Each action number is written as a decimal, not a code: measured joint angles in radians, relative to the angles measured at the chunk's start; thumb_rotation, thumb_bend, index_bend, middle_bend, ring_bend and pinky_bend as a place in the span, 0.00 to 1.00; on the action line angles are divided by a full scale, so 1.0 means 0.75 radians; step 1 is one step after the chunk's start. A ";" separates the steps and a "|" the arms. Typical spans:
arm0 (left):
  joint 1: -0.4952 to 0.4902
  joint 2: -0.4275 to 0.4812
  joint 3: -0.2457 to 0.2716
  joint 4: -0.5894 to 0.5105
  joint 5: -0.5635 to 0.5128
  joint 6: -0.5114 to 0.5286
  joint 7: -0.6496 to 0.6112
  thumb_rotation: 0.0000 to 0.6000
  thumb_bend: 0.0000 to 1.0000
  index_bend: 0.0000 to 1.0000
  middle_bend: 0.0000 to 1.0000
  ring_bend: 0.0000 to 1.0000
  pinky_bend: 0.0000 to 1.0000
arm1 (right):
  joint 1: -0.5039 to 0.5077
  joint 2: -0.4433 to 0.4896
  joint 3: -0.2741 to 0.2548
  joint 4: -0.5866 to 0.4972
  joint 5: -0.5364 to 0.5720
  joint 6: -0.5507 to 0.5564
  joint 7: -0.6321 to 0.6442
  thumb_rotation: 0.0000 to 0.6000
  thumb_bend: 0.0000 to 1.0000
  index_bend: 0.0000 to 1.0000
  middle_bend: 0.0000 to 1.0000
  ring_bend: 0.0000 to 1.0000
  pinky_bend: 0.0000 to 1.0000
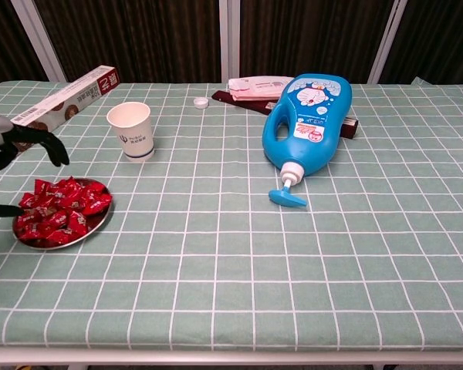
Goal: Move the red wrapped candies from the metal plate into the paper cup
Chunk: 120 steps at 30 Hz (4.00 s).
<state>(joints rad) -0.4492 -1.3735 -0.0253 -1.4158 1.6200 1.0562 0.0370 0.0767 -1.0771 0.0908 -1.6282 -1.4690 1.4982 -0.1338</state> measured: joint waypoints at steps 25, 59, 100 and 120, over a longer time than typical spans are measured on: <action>-0.111 -0.182 0.030 0.202 -0.131 -0.153 0.065 1.00 0.39 0.58 0.64 0.85 1.00 | 0.012 -0.013 0.000 0.021 0.037 -0.045 0.014 1.00 0.06 0.00 0.12 0.04 0.21; -0.357 -0.172 -0.213 0.333 -0.212 -0.120 -0.211 1.00 0.53 0.71 0.77 0.92 1.00 | -0.008 0.002 0.000 0.025 0.053 -0.029 0.033 1.00 0.06 0.00 0.11 0.04 0.22; -0.514 -0.311 -0.187 0.595 -0.335 -0.298 -0.250 1.00 0.53 0.40 0.47 0.81 1.00 | -0.026 0.007 0.006 0.019 0.086 -0.027 0.025 1.00 0.06 0.00 0.11 0.04 0.23; -0.224 -0.135 0.013 0.186 -0.198 0.089 -0.156 1.00 0.34 0.49 0.82 0.88 1.00 | -0.021 0.009 -0.002 0.024 0.044 -0.023 0.044 1.00 0.06 0.00 0.11 0.04 0.23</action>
<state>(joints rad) -0.6172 -1.4747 -0.0156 -1.2766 1.4718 1.1227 -0.0802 0.0609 -1.0705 0.0896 -1.6100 -1.4363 1.4806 -0.1008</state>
